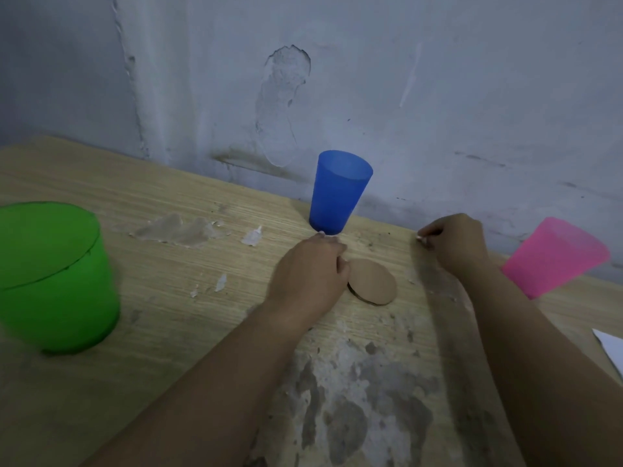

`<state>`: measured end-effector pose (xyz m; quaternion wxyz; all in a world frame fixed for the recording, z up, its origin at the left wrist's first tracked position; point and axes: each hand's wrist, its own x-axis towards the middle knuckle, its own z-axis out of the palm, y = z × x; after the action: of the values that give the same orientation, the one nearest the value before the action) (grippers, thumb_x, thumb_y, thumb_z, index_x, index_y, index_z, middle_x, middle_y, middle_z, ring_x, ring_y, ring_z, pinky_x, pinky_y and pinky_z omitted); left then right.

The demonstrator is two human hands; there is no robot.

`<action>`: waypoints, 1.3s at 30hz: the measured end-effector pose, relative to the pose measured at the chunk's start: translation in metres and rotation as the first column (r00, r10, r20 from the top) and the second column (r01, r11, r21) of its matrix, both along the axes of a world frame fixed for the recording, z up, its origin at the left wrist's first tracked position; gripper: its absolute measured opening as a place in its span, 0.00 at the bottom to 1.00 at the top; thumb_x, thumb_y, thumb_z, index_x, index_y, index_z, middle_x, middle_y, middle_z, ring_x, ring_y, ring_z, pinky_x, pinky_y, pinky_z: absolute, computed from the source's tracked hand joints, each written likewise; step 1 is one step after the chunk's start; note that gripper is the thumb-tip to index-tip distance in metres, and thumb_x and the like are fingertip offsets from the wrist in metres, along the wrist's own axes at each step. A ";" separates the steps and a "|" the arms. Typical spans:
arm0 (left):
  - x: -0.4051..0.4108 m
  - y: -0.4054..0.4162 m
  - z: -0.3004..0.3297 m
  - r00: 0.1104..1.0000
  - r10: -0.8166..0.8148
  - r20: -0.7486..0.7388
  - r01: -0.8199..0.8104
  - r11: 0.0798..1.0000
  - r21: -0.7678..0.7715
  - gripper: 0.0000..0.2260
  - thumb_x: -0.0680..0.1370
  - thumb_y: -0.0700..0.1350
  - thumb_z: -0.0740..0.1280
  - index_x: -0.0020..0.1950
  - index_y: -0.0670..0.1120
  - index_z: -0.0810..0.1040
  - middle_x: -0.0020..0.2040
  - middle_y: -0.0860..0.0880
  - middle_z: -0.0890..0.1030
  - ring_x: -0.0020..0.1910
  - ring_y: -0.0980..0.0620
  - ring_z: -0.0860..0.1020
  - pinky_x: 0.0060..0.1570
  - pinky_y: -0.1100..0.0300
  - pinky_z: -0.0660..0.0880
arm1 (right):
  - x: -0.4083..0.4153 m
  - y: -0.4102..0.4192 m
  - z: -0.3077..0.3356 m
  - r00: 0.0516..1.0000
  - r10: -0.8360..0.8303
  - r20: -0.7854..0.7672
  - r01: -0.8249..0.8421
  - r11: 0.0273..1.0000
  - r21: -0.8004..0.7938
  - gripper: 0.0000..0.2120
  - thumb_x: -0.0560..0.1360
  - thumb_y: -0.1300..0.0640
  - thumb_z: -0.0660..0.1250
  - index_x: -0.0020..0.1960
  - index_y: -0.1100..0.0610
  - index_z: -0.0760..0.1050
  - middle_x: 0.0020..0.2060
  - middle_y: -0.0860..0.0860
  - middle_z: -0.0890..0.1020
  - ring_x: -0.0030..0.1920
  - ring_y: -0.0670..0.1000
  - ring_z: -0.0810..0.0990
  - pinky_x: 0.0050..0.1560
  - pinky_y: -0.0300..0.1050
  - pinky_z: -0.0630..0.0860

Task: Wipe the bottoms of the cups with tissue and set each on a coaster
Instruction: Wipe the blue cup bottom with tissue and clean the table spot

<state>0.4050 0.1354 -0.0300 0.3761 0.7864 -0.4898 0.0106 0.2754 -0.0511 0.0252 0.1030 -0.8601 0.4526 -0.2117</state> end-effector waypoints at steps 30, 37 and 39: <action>-0.054 0.012 0.037 0.848 -0.134 -0.513 -0.041 0.948 -0.315 0.13 0.79 0.38 0.59 0.56 0.49 0.80 0.50 0.56 0.81 0.48 0.64 0.77 0.44 0.78 0.70 | -0.039 0.069 0.019 0.683 -0.264 0.680 -0.372 0.676 0.636 0.08 0.73 0.73 0.62 0.37 0.65 0.74 0.36 0.58 0.77 0.38 0.55 0.79 0.44 0.41 0.82; -0.167 0.007 0.071 0.804 -0.305 -0.511 0.144 0.933 -0.331 0.13 0.77 0.36 0.61 0.56 0.46 0.81 0.48 0.55 0.80 0.49 0.58 0.77 0.42 0.80 0.67 | -0.143 0.127 0.057 0.600 -0.217 0.770 -0.370 0.778 0.508 0.07 0.71 0.74 0.65 0.48 0.71 0.76 0.37 0.57 0.79 0.36 0.52 0.79 0.42 0.36 0.80; -0.202 0.012 0.079 0.778 -0.359 -0.515 0.195 0.918 -0.344 0.13 0.76 0.36 0.61 0.56 0.46 0.81 0.49 0.53 0.81 0.48 0.56 0.78 0.43 0.73 0.69 | -0.180 0.140 0.066 0.604 -0.196 0.773 -0.336 0.817 0.469 0.07 0.70 0.72 0.67 0.48 0.71 0.78 0.35 0.57 0.81 0.37 0.52 0.80 0.45 0.37 0.80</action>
<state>0.2028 0.1478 0.0486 0.6060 0.6127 -0.4603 -0.2132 0.0955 0.0892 0.0916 0.5540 -0.6198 0.3642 -0.4197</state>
